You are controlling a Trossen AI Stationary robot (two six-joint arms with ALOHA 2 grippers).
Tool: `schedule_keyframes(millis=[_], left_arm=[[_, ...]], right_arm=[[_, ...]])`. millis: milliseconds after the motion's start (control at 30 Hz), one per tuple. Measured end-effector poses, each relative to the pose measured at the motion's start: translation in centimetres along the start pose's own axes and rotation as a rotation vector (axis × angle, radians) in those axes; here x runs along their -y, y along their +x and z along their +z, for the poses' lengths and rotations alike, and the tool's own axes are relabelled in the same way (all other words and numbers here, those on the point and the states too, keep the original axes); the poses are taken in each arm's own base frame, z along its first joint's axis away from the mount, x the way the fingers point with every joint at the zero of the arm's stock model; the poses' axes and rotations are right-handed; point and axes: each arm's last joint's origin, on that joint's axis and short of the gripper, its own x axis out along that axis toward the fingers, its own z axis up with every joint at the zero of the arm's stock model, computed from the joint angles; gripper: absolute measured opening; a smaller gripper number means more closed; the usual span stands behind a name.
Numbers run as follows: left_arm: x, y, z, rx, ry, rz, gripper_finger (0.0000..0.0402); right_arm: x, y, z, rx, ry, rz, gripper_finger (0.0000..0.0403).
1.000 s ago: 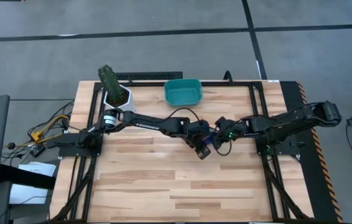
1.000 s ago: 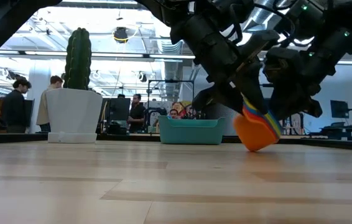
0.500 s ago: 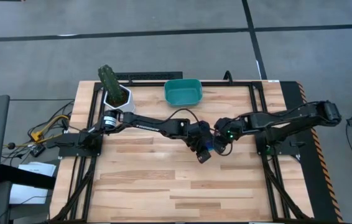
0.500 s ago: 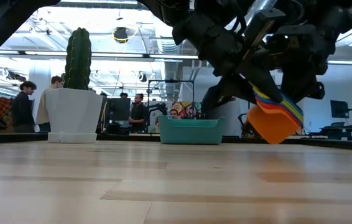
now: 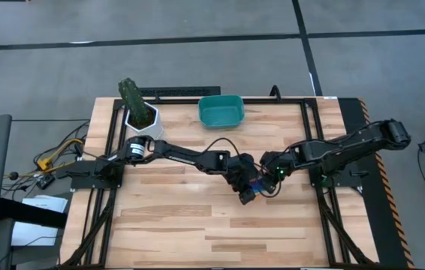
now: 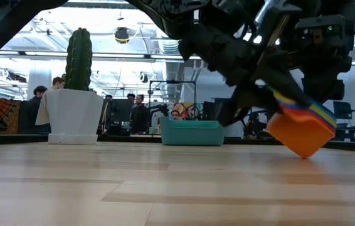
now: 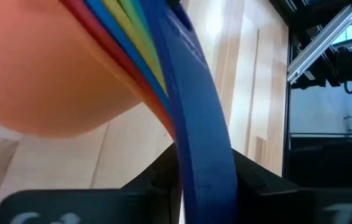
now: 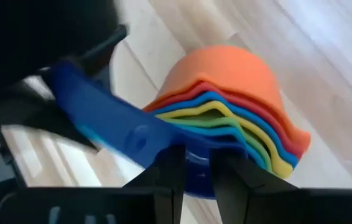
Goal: Nest measuring cups in basket
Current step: Put the stacked measuring cups into the blue bin
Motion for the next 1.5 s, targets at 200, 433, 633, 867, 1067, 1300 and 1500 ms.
schedule_keyframes(millis=[200,433,633,867,1067,1300,1500], left_arm=[[-0.2,0.0,0.0,0.014,0.001,0.035,0.0083],[-0.7,-0.1,-0.4,-0.007,-0.047,0.106,0.0154],[-0.9,-0.1,-0.7,-0.042,-0.04,0.109,0.0235],[-0.5,-0.5,-0.5,-0.061,-0.034,0.072,0.0283],[0.0,-2.0,0.2,-0.057,-0.004,0.088,0.0279],[0.4,-4.6,0.7,-0.078,0.054,0.197,0.0257],[0.0,-5.0,0.6,-0.073,0.113,0.315,0.0214]], right_arm=[[0.3,0.3,0.3,-0.001,0.0,-0.019,0.0098],[0.4,0.6,0.5,-0.002,-0.019,-0.024,0.0098],[0.4,0.6,0.5,-0.004,-0.022,-0.025,0.0098],[0.3,-0.2,0.5,0.036,-0.023,-0.03,0.0098],[0.1,-2.6,0.6,0.088,0.002,-0.056,0.0098],[0.3,-3.4,-1.7,-0.019,0.126,-0.135,0.0097],[-1.0,-2.5,-3.9,-0.065,0.225,-0.169,0.0097]])
